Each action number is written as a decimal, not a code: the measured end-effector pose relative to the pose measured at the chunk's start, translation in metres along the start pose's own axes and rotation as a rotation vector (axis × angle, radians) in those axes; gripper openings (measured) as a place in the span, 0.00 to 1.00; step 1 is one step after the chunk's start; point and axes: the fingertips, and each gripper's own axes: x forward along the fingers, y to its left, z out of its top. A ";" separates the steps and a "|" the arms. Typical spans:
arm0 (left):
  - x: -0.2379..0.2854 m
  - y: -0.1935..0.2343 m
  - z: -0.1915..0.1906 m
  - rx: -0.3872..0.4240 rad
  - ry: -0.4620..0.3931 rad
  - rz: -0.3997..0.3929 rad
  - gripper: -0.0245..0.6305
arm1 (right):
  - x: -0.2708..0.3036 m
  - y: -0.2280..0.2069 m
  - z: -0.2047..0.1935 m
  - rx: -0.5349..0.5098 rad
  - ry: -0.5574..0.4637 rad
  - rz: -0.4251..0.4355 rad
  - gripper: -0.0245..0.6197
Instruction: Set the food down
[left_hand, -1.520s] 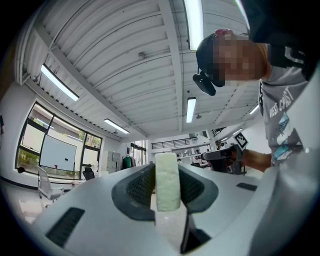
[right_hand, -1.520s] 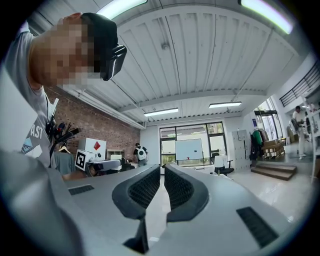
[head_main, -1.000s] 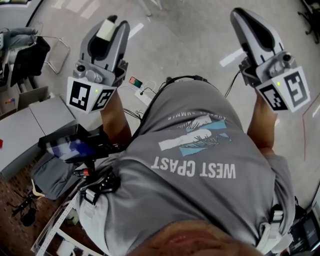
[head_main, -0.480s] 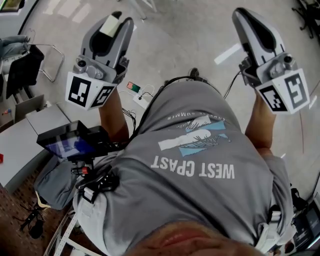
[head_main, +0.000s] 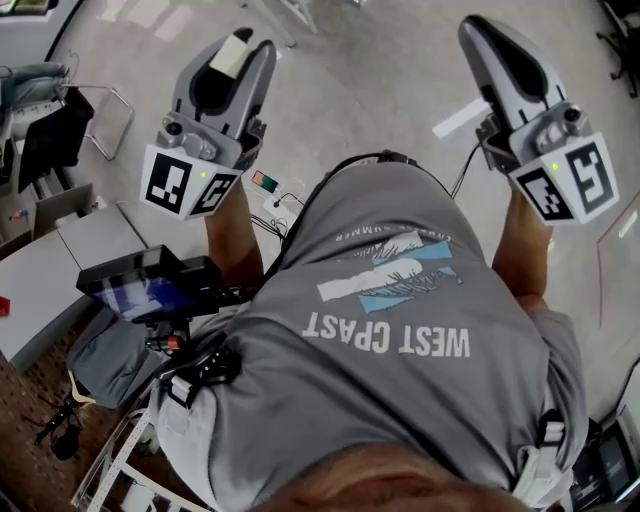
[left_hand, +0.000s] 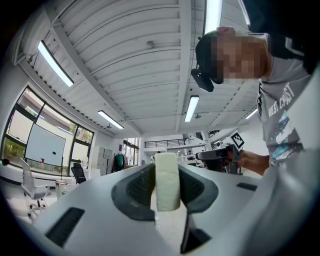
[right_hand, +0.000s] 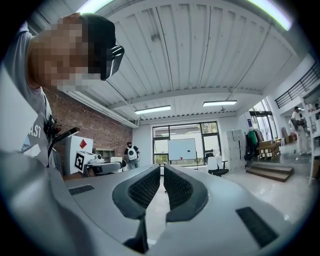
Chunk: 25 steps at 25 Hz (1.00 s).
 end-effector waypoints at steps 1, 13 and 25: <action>0.006 0.000 0.003 0.001 0.000 0.004 0.21 | 0.001 -0.006 0.005 -0.001 0.001 0.004 0.05; 0.046 0.007 0.040 0.010 0.007 0.062 0.21 | 0.008 -0.043 0.050 0.005 0.001 0.058 0.05; 0.062 -0.005 0.044 0.013 0.014 0.000 0.21 | -0.020 -0.047 0.057 -0.001 -0.013 -0.008 0.05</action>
